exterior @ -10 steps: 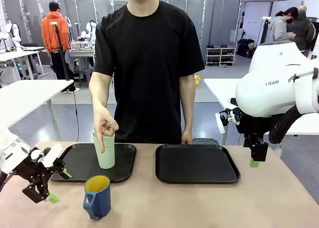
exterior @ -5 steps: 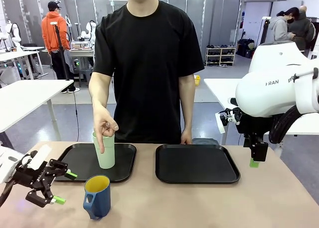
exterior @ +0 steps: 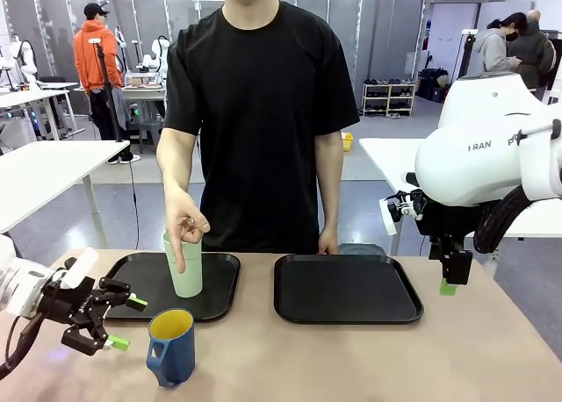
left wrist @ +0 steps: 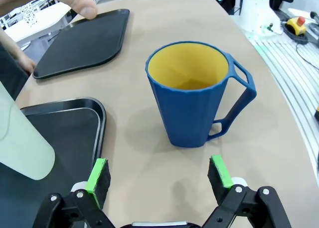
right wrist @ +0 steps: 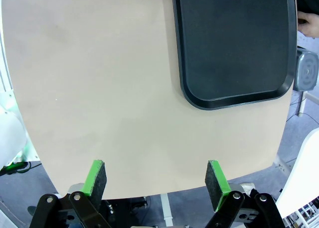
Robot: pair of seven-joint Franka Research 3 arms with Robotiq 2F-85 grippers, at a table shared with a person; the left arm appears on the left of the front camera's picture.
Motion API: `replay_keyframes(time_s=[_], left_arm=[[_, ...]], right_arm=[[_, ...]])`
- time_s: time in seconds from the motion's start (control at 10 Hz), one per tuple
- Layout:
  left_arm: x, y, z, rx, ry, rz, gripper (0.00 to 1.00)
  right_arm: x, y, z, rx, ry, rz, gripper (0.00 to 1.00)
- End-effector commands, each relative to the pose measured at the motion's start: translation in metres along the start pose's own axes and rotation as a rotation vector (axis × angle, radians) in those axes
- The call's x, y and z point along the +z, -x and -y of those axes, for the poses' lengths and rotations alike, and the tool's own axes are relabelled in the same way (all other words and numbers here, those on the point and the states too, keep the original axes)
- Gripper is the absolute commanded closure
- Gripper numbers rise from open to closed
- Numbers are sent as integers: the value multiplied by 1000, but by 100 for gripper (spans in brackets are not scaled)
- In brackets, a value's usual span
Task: Sort and store the cups by type.
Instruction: Pick up the Handle plastic cup and place it into the empty Flat Tray.
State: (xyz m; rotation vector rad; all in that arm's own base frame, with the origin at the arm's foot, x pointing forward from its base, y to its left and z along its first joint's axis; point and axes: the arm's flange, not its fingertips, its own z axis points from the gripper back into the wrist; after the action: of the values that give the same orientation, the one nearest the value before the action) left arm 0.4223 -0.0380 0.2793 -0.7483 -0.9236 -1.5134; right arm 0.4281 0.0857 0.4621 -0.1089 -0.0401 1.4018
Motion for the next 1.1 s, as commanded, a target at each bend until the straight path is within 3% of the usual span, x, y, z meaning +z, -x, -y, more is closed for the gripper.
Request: replay_keyframes(time_s=[0.0,1.0], left_arm=[[-4,4,-6,-17,0,75,0],[-9,16,-8,-24,101,271,0]], right_arm=[[1,1,1,-4,-1,-11,0],[1,1,1,-4,-1,-11,0]])
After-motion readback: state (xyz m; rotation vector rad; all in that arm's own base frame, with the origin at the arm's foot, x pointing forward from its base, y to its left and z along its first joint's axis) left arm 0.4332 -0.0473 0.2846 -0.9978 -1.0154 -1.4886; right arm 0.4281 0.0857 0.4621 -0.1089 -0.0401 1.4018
